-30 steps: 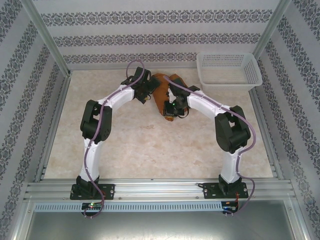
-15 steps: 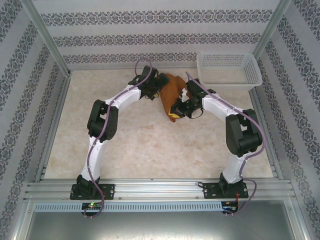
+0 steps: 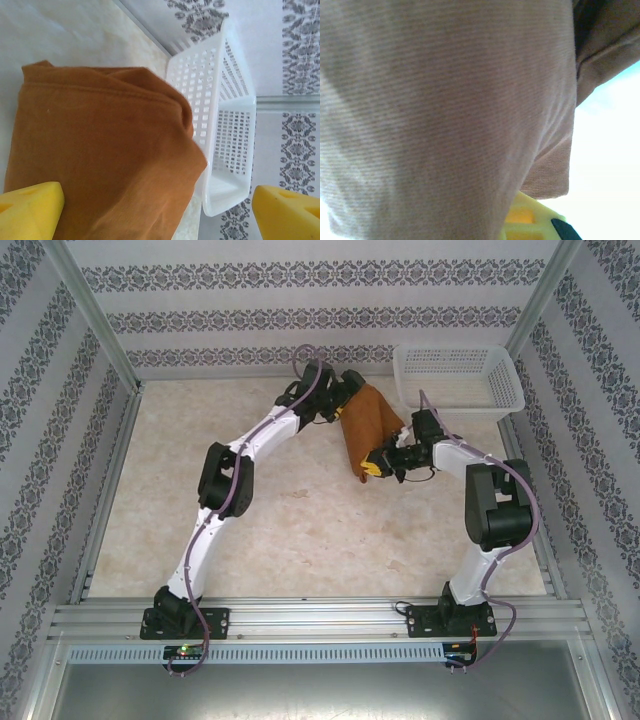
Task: Roll up the long pants
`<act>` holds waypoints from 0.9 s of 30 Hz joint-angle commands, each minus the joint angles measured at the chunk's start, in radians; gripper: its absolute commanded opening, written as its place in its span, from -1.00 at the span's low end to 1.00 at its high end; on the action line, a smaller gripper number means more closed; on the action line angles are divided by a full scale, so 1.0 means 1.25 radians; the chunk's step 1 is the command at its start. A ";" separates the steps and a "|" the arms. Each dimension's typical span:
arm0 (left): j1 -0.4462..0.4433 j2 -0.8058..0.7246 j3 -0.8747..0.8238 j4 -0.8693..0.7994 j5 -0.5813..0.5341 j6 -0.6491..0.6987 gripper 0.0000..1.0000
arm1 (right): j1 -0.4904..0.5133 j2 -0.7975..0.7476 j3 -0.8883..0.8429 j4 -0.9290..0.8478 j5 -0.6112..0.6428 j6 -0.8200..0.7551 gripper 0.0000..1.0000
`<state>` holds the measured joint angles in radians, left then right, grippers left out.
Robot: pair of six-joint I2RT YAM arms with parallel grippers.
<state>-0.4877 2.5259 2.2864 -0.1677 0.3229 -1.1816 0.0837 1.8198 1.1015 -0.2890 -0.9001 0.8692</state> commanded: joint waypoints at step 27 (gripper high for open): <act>-0.059 0.063 0.048 -0.272 0.103 0.407 1.00 | -0.069 -0.014 0.037 -0.047 -0.071 -0.012 -0.88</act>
<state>-0.5285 2.6144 2.3821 -0.2867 0.4725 -0.7811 0.0082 1.8202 1.1133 -0.3092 -0.9703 0.8833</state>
